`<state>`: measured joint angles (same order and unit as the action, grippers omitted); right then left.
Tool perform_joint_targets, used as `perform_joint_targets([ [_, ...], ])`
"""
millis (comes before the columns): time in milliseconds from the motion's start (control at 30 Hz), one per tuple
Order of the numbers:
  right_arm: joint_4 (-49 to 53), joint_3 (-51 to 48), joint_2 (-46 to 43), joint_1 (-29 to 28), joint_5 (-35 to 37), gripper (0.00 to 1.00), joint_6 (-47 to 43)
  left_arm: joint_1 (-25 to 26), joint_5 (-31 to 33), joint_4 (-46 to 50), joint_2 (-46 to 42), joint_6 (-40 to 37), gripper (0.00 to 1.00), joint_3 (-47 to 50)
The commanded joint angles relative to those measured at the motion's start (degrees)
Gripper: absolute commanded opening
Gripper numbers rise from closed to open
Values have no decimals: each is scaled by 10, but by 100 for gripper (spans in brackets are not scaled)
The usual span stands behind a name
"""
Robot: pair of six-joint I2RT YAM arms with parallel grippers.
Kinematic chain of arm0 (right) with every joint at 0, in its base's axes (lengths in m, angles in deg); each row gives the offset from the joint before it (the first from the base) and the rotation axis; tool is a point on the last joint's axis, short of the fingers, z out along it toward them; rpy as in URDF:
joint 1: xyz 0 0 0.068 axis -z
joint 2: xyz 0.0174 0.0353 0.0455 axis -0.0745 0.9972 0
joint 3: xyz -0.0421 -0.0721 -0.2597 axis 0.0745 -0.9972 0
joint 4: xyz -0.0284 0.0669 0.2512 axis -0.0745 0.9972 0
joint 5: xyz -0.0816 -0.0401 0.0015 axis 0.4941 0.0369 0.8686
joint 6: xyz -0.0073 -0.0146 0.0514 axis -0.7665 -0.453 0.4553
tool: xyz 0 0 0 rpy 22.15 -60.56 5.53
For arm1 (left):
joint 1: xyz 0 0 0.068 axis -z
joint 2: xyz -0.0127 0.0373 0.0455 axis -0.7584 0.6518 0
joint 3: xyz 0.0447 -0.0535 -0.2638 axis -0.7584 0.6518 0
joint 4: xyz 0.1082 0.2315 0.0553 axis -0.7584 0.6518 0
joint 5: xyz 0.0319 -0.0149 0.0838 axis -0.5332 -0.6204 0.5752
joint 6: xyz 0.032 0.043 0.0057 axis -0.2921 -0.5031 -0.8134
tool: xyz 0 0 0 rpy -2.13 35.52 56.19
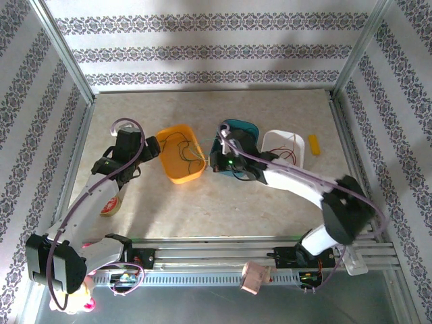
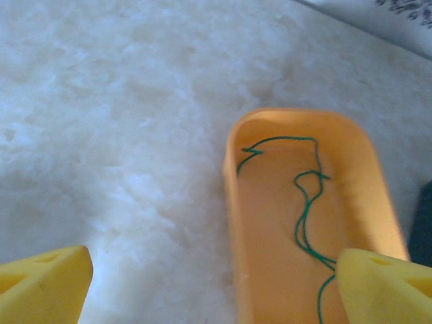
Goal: Untangle the cables
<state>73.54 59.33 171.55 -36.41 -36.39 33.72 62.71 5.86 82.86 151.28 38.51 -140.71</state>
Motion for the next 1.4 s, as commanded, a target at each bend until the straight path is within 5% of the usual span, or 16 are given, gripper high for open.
perform_joint_targets([
  [0,-7,74,86,-12,-58,1,8,-4,36,30,-20,12,93,2],
  [100,-29,120,134,-15,-79,31,17,-6,33,28,-32,14,93,10],
  [200,-29,121,127,-11,-61,44,19,-6,28,21,-36,12,94,15],
  [433,-33,-16,-46,9,57,47,1,-8,56,13,-30,9,99,35],
  [633,48,-182,-300,30,283,52,8,-9,123,21,-35,6,99,70],
  [733,171,-240,-441,101,364,54,74,-11,160,23,-44,11,99,91],
  [867,254,-286,-547,312,296,58,97,-14,188,17,-52,22,99,114],
  [1000,239,-299,-498,523,153,59,85,-21,186,-3,-52,23,99,128],
  [1100,213,-297,-409,613,91,60,71,-30,200,-4,-46,25,99,137],
  [1367,109,-237,-162,652,17,60,1,-42,234,-6,-47,28,99,160],
])
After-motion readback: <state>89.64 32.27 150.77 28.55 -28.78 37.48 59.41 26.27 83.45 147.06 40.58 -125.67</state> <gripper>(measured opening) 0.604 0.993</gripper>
